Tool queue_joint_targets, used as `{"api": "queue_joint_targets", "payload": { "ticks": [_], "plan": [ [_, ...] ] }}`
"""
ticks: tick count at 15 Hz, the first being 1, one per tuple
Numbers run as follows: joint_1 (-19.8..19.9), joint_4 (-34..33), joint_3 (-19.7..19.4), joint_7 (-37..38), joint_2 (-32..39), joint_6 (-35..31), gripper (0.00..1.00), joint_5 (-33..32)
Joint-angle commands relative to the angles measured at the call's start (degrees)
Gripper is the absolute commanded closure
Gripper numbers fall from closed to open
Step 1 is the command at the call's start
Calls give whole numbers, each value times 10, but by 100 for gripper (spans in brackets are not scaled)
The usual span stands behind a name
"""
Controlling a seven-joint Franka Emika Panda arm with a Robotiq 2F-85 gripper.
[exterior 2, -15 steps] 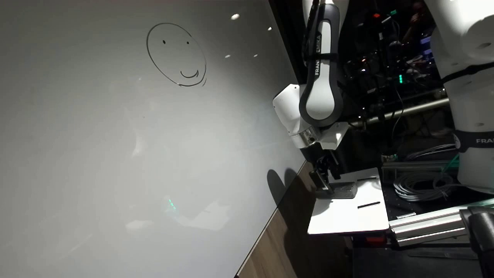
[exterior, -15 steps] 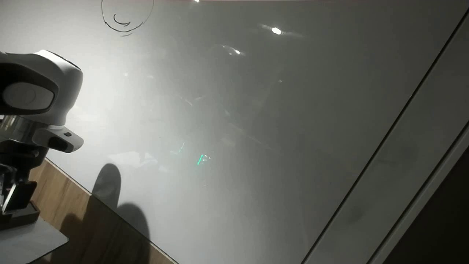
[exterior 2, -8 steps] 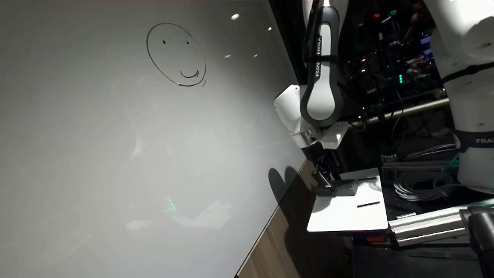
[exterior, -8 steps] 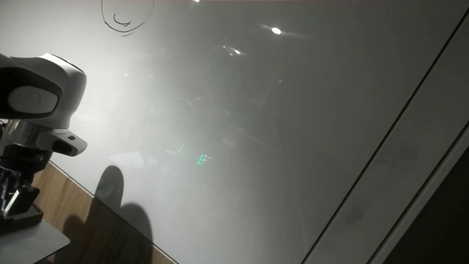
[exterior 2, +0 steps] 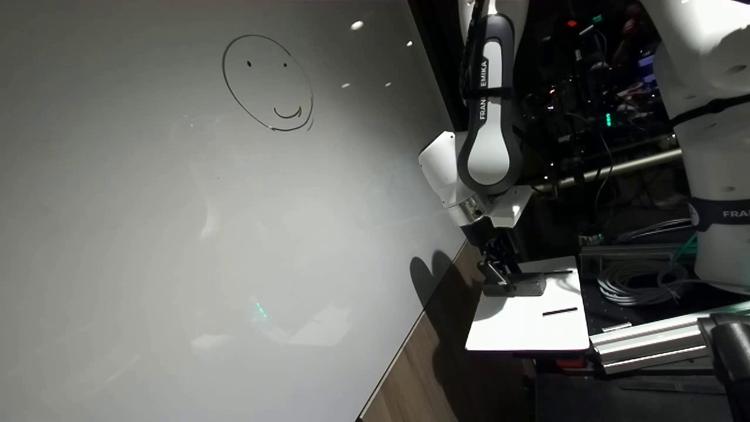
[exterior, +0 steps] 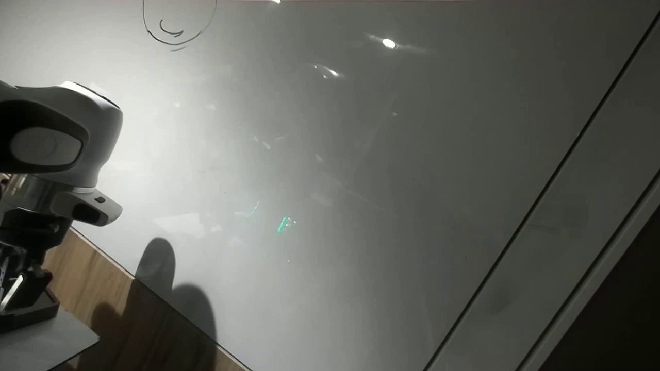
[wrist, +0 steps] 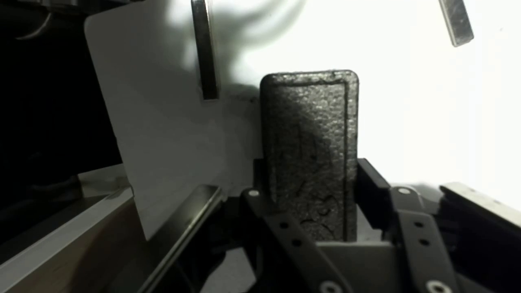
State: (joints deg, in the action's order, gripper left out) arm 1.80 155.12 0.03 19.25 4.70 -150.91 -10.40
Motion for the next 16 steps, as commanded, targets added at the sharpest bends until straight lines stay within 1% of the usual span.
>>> {"api": "queue_joint_targets", "payload": {
  "ticks": [1, 2, 5, 7, 8, 9, 11, 14, 16],
  "plan": [
    [-11, 15, -11, -3, -17, -9, 72, -11],
    [-12, 22, -8, -4, -37, -1, 72, -7],
    [-20, 54, 7, -28, -130, 30, 72, 24],
    [-30, 22, 19, -49, -163, 70, 72, 53],
    [-36, 20, 24, -55, -197, 87, 72, 65],
    [-40, 41, 27, -60, -240, 89, 72, 73],
    [-49, 37, 33, -66, -302, 115, 72, 93],
    [-60, 31, 48, -57, -392, 140, 72, 111],
    [-66, 15, 59, -48, -436, 151, 72, 117]
  ]
}}
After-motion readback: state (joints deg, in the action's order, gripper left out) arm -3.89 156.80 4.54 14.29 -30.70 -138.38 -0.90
